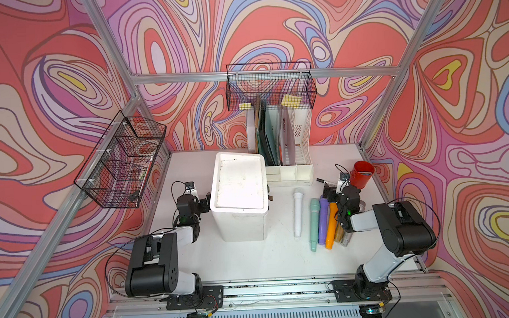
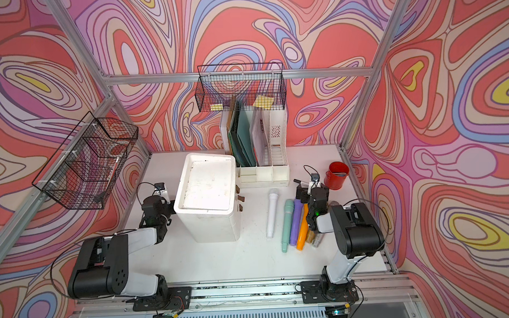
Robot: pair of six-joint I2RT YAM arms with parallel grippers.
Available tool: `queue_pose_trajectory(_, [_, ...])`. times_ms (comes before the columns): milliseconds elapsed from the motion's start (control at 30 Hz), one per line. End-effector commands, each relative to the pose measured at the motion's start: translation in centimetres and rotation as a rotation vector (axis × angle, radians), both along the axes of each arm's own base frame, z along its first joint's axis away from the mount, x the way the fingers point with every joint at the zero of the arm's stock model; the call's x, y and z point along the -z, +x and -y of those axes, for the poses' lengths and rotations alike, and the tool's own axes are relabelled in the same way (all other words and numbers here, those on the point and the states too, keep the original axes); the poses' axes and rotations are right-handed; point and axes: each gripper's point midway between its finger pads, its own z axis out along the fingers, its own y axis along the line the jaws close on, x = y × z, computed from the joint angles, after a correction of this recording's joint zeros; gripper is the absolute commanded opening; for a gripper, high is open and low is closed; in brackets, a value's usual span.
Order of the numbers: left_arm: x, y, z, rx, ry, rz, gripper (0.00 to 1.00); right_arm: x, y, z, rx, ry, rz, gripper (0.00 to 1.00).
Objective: Take the microphone out of the drawer
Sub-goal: Reset both arms
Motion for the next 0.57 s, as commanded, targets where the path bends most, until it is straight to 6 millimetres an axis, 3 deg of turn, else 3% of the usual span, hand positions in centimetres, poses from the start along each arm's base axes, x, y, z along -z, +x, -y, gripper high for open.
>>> queue_pose_trajectory(0, [0.42,-0.31,-0.04,-0.033,0.090,0.008,0.99,-0.57,0.20,-0.28,-0.012,0.022,0.033,0.98])
queue_pose_trajectory(533, [0.57,0.28,0.10,-0.023,0.100,0.008,0.99,-0.35,0.53,-0.11,-0.045,0.050,0.013,0.98])
